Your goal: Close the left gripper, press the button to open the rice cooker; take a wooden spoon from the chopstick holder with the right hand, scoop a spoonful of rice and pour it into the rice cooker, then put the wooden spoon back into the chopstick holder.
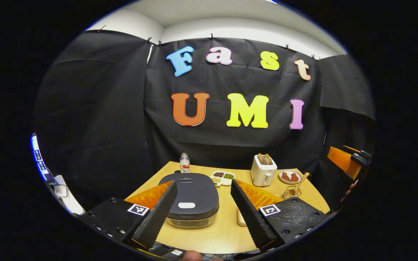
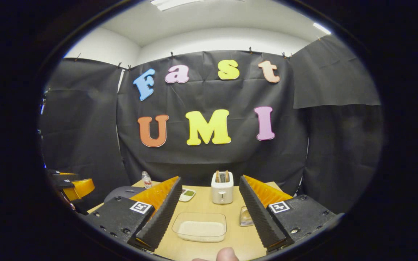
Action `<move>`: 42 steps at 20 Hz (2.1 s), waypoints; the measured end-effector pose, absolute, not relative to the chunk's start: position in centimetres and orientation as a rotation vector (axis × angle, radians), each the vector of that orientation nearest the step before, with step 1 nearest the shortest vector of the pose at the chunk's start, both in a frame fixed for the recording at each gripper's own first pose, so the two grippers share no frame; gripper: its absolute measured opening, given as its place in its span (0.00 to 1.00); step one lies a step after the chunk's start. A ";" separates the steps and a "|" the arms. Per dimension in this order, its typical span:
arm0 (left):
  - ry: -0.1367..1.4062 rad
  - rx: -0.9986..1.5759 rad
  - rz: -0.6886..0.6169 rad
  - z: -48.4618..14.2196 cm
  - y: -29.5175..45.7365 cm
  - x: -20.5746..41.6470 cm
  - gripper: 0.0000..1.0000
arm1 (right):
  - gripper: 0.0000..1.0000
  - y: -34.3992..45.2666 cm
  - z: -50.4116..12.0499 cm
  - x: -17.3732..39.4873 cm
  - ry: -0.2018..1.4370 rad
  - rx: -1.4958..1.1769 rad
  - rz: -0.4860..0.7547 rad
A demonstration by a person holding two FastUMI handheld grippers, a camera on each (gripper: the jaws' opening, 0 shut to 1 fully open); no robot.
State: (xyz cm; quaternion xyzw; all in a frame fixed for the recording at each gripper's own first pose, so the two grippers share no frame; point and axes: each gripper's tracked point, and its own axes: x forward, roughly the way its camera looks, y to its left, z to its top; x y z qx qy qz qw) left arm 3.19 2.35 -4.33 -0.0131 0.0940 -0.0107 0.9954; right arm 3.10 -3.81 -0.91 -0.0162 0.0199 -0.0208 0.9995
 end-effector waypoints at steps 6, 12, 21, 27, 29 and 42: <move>0.419 -0.078 -0.040 -8.7 3.7 6.6 0.95 | 1.00 -6.7 -0.9 6.1 0.043 -0.007 -0.065; 0.574 -0.089 -0.055 -11.6 4.4 9.5 0.88 | 1.00 -10.6 -2.0 7.6 0.059 0.021 -0.118; 0.780 -0.161 -0.043 -16.4 4.8 12.2 0.20 | 1.00 -15.3 -3.1 8.2 0.081 0.057 -0.183; 0.841 -0.197 -0.036 -18.8 5.5 13.2 0.00 | 1.00 -16.8 -4.0 8.1 0.100 0.058 -0.208; 0.860 -0.188 -0.024 -19.6 6.2 13.4 0.00 | 1.00 -17.1 -3.8 8.1 0.099 0.054 -0.217; 0.926 -0.344 -0.063 -21.6 6.6 12.4 0.00 | 1.00 -15.4 -4.5 8.3 0.116 0.028 -0.191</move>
